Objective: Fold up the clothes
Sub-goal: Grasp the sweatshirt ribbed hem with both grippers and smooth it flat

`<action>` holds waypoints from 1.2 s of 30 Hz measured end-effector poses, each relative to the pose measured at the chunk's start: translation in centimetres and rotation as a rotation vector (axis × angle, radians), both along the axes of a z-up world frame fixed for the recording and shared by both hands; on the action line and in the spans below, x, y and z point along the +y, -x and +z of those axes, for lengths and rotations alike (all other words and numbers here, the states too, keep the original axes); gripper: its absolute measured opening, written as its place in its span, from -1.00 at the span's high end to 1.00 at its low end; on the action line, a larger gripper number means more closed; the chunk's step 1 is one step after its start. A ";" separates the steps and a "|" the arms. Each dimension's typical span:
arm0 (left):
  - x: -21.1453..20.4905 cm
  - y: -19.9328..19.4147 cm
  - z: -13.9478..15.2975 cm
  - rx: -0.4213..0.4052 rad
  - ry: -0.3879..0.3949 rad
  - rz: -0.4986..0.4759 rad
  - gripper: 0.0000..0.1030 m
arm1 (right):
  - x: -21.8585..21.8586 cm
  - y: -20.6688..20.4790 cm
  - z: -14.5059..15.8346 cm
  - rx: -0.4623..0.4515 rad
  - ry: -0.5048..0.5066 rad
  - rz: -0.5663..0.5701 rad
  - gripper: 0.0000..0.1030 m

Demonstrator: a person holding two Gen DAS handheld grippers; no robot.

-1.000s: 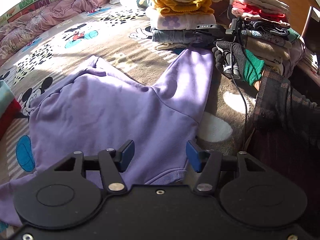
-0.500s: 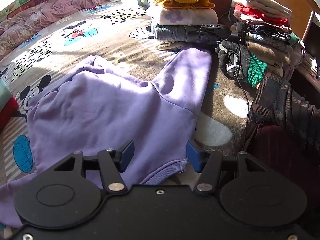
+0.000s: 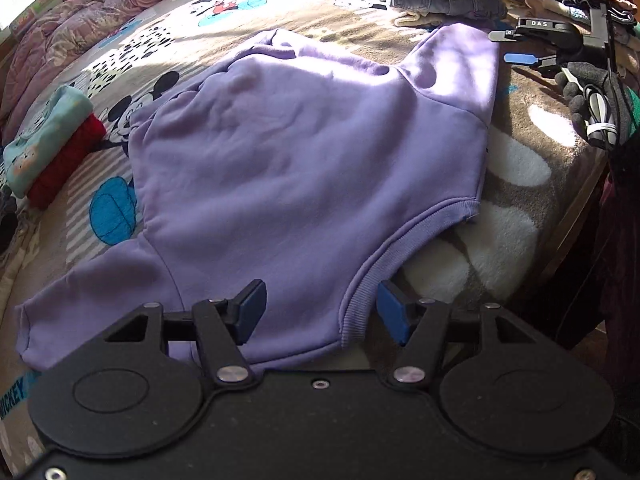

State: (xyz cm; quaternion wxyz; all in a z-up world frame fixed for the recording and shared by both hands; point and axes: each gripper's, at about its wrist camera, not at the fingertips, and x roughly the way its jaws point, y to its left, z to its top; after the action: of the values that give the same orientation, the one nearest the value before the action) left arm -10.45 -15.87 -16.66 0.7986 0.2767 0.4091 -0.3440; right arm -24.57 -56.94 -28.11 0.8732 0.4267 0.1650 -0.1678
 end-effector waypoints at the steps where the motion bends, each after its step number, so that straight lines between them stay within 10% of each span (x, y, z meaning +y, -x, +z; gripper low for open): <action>1: 1.1 0.1 -0.4 -0.019 0.009 0.012 -0.16 | 2.0 0.0 0.6 0.005 0.040 0.040 -0.05; 5: 1.5 4.3 -3.1 -0.223 -0.080 -0.183 -0.16 | 11.0 -0.1 3.5 0.002 0.245 0.247 -0.05; 11: 1.5 9.3 -7.6 -0.516 -0.276 -0.528 -0.16 | 24.3 2.4 7.2 0.057 0.941 0.650 -0.04; 18: 0.2 10.7 -11.9 -0.764 -0.460 -0.714 0.12 | 32.5 2.0 2.5 0.212 1.477 0.843 -0.16; 20: -0.3 10.4 -12.1 -0.781 -0.481 -0.719 0.54 | 32.9 1.6 2.4 0.188 1.505 0.857 -0.05; 22: -0.3 10.1 -11.9 -0.766 -0.481 -0.727 0.77 | 32.5 0.7 2.7 0.217 1.442 0.872 0.70; 23: 0.0 10.2 -11.5 -0.762 -0.480 -0.736 0.80 | 32.0 0.1 2.8 0.235 1.394 0.873 0.76; 33: 2.4 11.4 -12.0 -0.708 -0.507 -0.777 1.00 | 33.9 3.0 3.8 0.167 1.392 0.930 0.96; 36: 2.4 11.8 -11.6 -0.731 -0.483 -0.738 1.00 | 34.7 3.9 3.6 0.139 1.436 0.923 0.62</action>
State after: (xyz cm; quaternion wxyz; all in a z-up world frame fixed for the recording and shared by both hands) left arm -22.24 -13.42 -28.24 0.6294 0.6766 0.0498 -0.3789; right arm -28.49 -22.24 -24.49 0.9007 -0.3510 0.2290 0.1148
